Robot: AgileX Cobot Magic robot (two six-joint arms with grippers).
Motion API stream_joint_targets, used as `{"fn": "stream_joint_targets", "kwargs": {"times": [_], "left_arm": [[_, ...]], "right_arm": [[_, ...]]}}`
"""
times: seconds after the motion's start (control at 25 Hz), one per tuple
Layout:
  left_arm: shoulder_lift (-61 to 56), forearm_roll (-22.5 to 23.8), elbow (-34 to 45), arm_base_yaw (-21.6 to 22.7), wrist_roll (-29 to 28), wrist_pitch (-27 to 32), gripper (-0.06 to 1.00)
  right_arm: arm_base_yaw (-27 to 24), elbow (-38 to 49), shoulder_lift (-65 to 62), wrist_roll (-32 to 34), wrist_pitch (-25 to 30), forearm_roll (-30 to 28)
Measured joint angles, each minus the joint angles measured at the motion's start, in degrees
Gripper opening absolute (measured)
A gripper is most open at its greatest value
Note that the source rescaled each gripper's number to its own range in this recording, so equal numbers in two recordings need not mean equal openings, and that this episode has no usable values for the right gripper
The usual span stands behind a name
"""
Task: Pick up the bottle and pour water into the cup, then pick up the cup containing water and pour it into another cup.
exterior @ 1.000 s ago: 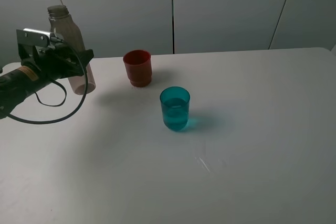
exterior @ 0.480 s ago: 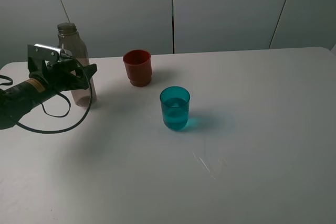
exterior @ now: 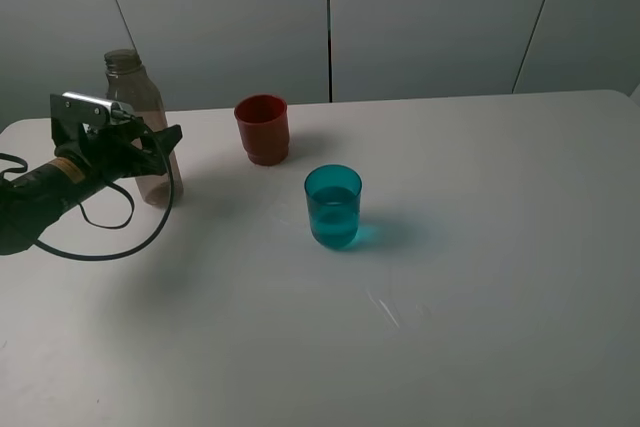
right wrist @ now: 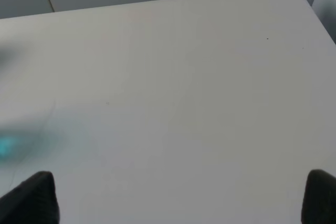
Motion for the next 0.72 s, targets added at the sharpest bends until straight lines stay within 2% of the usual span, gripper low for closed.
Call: {"fn": "stream_joint_targets", "kwargs": {"times": [0.32,0.36,0.48,0.52,0.56,0.72], "left_arm": [[0.04,1.61,0.00,0.00,0.00,-0.05,0.00],[-0.20,2.17,0.00,0.00,0.00,0.34,0.11],[-1.65,3.17,0.00,0.00,-0.13,2.49,0.83],[-2.42,3.30,0.00,0.00,-0.13,2.61,0.92],[-3.30,3.30,0.00,0.00,-0.13,2.72,0.96],[-6.29,3.38,0.48,0.00,-0.13,2.72,0.99]], "right_arm": [[0.00,0.00,0.00,0.00,0.00,0.00],[0.00,0.00,0.00,0.11,0.00,0.00],[0.00,0.00,0.00,0.11,0.00,0.00],[0.00,0.00,0.00,0.11,0.00,0.00],[0.00,0.00,0.00,0.11,0.00,0.00],[0.00,0.00,0.00,0.11,0.00,0.00]]}}
